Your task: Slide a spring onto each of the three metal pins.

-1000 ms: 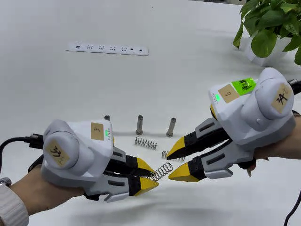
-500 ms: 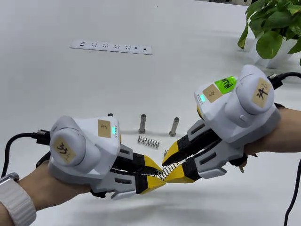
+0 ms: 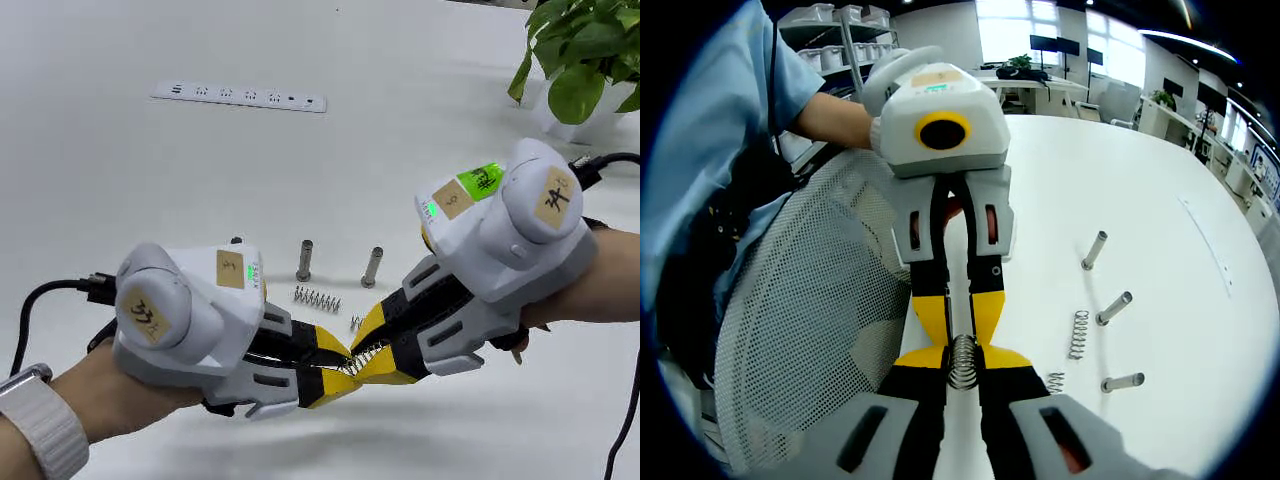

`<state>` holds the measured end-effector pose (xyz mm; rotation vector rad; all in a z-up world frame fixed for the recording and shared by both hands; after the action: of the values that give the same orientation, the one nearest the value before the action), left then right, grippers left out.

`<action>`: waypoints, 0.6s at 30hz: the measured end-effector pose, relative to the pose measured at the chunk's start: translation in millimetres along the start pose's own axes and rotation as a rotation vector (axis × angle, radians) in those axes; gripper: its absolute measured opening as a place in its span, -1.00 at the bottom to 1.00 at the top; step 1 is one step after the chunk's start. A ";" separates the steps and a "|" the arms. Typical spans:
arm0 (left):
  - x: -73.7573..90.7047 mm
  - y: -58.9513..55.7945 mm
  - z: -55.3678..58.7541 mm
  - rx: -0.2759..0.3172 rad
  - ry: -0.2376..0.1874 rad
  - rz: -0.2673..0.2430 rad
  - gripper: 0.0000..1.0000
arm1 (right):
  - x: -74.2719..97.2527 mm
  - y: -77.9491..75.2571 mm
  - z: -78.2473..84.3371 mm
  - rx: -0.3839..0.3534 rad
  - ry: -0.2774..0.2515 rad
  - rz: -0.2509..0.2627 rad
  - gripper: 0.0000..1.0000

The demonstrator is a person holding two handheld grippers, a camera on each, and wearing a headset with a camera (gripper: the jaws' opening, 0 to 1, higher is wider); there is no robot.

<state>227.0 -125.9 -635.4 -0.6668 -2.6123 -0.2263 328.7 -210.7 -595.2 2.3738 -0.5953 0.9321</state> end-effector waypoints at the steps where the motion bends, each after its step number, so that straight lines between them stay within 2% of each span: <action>1: -0.1 -0.2 0.0 0.000 0.000 0.000 -0.81 | -0.1 -0.5 0.2 -0.003 0.000 0.000 -0.74; 5: -0.8 -2.0 -1.0 0.005 -0.002 -0.003 -0.81 | -0.5 -0.2 1.2 -0.020 0.010 -0.007 -0.75; 9: -1.6 -3.4 -0.3 0.060 0.008 -0.006 -0.80 | 0.1 -2.8 2.0 -0.064 0.008 -0.023 -0.75; 18: 0.9 -1.3 1.7 0.087 0.003 -0.027 -0.79 | 0.8 -2.8 -3.3 -0.038 0.036 -0.028 -0.76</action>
<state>225.0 -126.2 -636.6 -0.6018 -2.6125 -0.1214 329.2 -206.7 -593.4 2.3206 -0.5595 0.9412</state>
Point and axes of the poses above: the centre of the closed fingertips' face, and the gripper's own axes: x roughly backward along the fingers, y roughly to its left, z roughly out of its underside, the point moved 10 cm from there along x, roughly backward along the fingers, and after that the axes turned 14 degrees about -z, right-handed, at the moved point
